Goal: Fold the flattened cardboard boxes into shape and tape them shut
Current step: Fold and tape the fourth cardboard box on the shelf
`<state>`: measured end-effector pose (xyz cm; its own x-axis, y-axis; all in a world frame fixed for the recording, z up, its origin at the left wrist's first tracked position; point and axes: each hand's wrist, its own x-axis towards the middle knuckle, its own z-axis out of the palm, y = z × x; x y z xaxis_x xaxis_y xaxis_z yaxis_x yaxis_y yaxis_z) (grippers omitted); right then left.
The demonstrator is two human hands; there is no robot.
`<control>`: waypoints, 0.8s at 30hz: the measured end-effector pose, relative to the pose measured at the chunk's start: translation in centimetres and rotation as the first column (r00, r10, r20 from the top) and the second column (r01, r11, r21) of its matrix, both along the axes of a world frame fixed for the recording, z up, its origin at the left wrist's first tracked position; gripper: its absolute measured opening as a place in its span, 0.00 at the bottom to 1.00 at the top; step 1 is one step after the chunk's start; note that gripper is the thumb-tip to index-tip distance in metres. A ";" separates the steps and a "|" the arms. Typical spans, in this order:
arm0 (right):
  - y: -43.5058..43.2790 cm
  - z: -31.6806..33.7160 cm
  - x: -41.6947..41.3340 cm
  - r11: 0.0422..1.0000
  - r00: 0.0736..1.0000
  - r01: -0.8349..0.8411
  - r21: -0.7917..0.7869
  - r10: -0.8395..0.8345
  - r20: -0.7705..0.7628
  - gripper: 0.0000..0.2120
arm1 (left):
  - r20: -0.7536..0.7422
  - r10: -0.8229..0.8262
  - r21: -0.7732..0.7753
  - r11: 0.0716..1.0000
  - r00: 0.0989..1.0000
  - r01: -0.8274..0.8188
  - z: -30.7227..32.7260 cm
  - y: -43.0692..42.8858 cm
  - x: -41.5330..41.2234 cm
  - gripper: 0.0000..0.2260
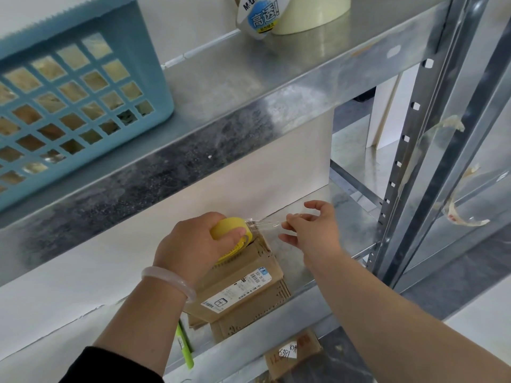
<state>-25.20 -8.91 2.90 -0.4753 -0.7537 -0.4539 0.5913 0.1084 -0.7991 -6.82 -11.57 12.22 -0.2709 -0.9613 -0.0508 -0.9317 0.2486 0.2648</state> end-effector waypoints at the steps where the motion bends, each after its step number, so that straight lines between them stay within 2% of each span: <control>1: -0.1 -0.2 0.0 1.000 1.000 0.002 0.011 -0.002 0.002 0.18 | 0.031 -0.008 0.004 1.000 0.999 0.008 0.1 0.0 -0.1 0.13; 7: -1.0 -2.1 0.6 0.992 0.990 -0.053 0.118 0.036 0.139 0.19 | 0.158 -0.042 0.009 0.999 0.986 0.041 0.1 -0.4 -0.7 0.18; 14: -1.8 -4.9 2.6 0.965 0.969 -0.139 0.222 0.087 0.230 0.17 | 0.199 -0.087 0.028 0.996 0.976 0.083 -0.5 -0.3 -0.8 0.15; 17: -1.8 -5.5 3.2 0.960 0.982 -0.139 0.241 0.103 0.156 0.17 | 0.206 -0.100 0.036 0.995 0.973 0.095 -0.5 -0.2 -1.0 0.15; 21: -2.1 -5.5 3.5 0.948 0.983 -0.167 0.272 0.183 -0.033 0.21 | 0.179 -0.114 0.054 0.993 0.977 0.106 -0.5 -0.5 -0.9 0.15; 24: -2.2 -5.4 3.7 0.948 0.979 -0.163 0.275 0.191 -0.076 0.22 | 0.158 -0.110 0.071 0.992 0.981 0.100 -0.6 -0.7 -0.7 0.15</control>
